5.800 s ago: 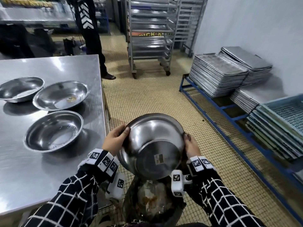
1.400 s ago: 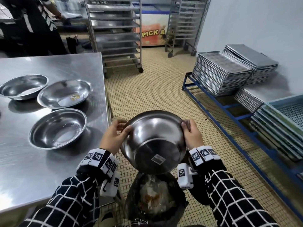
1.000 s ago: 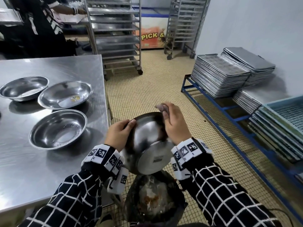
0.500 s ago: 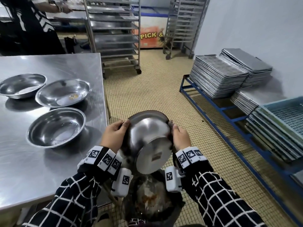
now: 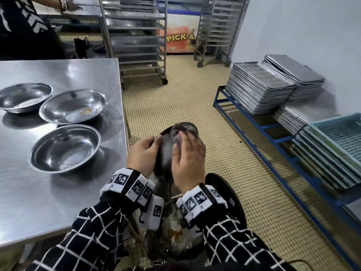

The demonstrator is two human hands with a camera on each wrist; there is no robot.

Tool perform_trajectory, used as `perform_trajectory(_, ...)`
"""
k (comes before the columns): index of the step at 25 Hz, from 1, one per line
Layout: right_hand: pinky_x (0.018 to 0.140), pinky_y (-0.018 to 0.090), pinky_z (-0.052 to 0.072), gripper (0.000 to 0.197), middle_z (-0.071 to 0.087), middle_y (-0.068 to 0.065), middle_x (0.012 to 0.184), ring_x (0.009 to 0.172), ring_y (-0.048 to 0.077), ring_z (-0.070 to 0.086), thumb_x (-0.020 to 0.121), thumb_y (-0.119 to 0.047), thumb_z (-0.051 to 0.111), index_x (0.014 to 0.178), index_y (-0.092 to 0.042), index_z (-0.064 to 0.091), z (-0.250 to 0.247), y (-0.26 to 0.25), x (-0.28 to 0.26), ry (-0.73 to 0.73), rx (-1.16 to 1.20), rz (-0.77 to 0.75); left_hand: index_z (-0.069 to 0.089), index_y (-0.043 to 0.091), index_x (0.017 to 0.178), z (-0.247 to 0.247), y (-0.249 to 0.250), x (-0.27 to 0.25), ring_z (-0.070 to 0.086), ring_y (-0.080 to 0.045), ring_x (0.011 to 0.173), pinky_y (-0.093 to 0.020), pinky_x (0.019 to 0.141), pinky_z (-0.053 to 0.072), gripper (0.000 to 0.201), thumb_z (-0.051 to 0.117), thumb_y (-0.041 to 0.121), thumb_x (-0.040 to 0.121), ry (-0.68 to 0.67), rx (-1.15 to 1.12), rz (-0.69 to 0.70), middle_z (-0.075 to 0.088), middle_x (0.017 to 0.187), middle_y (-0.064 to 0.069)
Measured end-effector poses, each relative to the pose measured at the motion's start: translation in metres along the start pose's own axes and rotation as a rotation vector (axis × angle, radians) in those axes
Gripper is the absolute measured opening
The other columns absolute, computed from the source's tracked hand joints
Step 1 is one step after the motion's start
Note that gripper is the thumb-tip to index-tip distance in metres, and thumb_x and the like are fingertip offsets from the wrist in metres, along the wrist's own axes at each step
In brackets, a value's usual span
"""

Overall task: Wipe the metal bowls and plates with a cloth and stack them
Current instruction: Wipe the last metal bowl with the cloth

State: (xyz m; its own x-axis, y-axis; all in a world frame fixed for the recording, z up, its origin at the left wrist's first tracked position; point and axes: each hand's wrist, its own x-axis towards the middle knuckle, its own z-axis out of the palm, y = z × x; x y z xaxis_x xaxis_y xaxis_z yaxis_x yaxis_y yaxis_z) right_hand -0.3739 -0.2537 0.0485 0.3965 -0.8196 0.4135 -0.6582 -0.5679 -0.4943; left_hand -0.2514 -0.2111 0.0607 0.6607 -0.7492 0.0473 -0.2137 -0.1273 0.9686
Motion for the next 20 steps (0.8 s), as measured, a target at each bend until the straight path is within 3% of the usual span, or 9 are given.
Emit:
perform_trajectory(2, 0.097, 0.033, 0.041, 0.046, 0.056, 0.0, 0.12, 0.115, 0.019, 0.049, 0.1, -0.04, 0.024, 0.124, -0.014, 0.053, -0.009, 0.014, 0.018, 0.065, 0.26, 0.201, 0.07, 0.026, 0.077, -0.001, -0.01, -0.001, 0.066, -0.028, 0.074, -0.045, 0.074, 0.053, 0.029, 0.057, 0.052, 0.082, 0.016, -0.047, -0.031, 0.071, 0.073, -0.004)
perform_trajectory(4, 0.079, 0.026, 0.04, 0.038, 0.057, 0.002, 0.109, 0.097, 0.017, 0.051, 0.103, -0.032, 0.029, 0.118, -0.011, 0.056, -0.014, 0.04, 0.03, 0.012, 0.529, 0.572, 0.07, 0.023, 0.071, -0.005, -0.016, -0.002, 0.06, -0.022, 0.072, -0.038, 0.073, 0.051, 0.026, 0.061, 0.038, 0.09, 0.034, -0.127, -0.059, 0.069, 0.073, -0.004)
perform_trajectory(6, 0.081, 0.03, 0.042, 0.037, 0.06, 0.008, 0.104, 0.097, 0.022, 0.053, 0.1, -0.036, 0.038, 0.113, -0.008, 0.058, -0.006, 0.08, 0.028, -0.109, 0.821, 0.858, 0.07, 0.019, 0.076, -0.011, -0.016, -0.002, 0.058, -0.017, 0.074, -0.03, 0.071, 0.047, 0.022, 0.058, 0.026, 0.093, -0.007, -0.257, -0.089, 0.067, 0.074, -0.003)
perform_trajectory(8, 0.093, 0.044, 0.048, 0.054, 0.066, 0.013, 0.107, 0.108, 0.032, 0.059, 0.087, -0.056, 0.055, 0.114, -0.01, 0.06, 0.005, 0.105, 0.02, -0.181, 1.08, 0.95, 0.069, 0.014, 0.078, -0.019, -0.022, -0.002, 0.061, -0.011, 0.067, -0.024, 0.066, 0.048, 0.023, 0.055, 0.023, 0.094, -0.063, -0.339, -0.117, 0.069, 0.069, 0.002)
perform_trajectory(10, 0.097, 0.05, 0.047, 0.063, 0.066, 0.013, 0.115, 0.11, 0.034, 0.06, 0.077, -0.064, 0.06, 0.12, -0.017, 0.058, 0.0, 0.103, 0.017, -0.18, 1.081, 0.91, 0.068, 0.014, 0.08, -0.025, -0.034, -0.001, 0.062, -0.005, 0.064, -0.016, 0.061, 0.05, 0.022, 0.054, 0.022, 0.094, -0.035, -0.346, -0.127, 0.07, 0.065, 0.008)
perform_trajectory(13, 0.087, 0.033, 0.051, 0.044, 0.064, -0.001, 0.107, 0.101, 0.019, 0.06, 0.087, -0.056, 0.05, 0.115, -0.022, 0.057, -0.016, 0.101, 0.024, -0.175, 0.96, 0.728, 0.068, 0.018, 0.087, -0.031, -0.048, -0.001, 0.063, -0.012, 0.078, -0.012, 0.064, 0.049, 0.015, 0.055, 0.016, 0.094, -0.021, -0.307, -0.093, 0.071, 0.075, 0.008)
perform_trajectory(14, 0.079, 0.026, 0.048, 0.035, 0.062, -0.006, 0.102, 0.097, 0.016, 0.059, 0.093, -0.05, 0.046, 0.114, -0.023, 0.055, -0.024, 0.099, 0.029, -0.199, 0.824, 0.652, 0.067, 0.019, 0.092, -0.031, -0.05, -0.002, 0.062, -0.015, 0.084, -0.013, 0.067, 0.049, 0.013, 0.055, 0.014, 0.094, -0.05, -0.28, -0.067, 0.071, 0.083, 0.006)
perform_trajectory(17, 0.068, 0.024, 0.04, 0.027, 0.058, 0.001, 0.099, 0.093, 0.022, 0.057, 0.1, -0.035, 0.04, 0.116, -0.015, 0.05, -0.047, 0.082, 0.051, -0.322, 0.481, 0.341, 0.064, 0.032, 0.109, -0.031, -0.048, -0.003, 0.062, -0.016, 0.103, -0.027, 0.085, 0.051, 0.021, 0.063, 0.029, 0.089, -0.17, -0.198, 0.0, 0.067, 0.111, -0.001)
perform_trajectory(20, 0.082, 0.034, 0.045, 0.019, 0.057, 0.002, 0.103, 0.096, 0.022, 0.053, 0.099, -0.031, 0.042, 0.107, -0.015, 0.047, -0.039, 0.065, 0.065, -0.43, 0.169, -0.07, 0.064, 0.035, 0.103, -0.021, -0.028, -0.007, 0.065, -0.013, 0.094, -0.026, 0.082, 0.053, 0.015, 0.061, 0.033, 0.088, -0.281, -0.08, 0.022, 0.069, 0.1, -0.001)
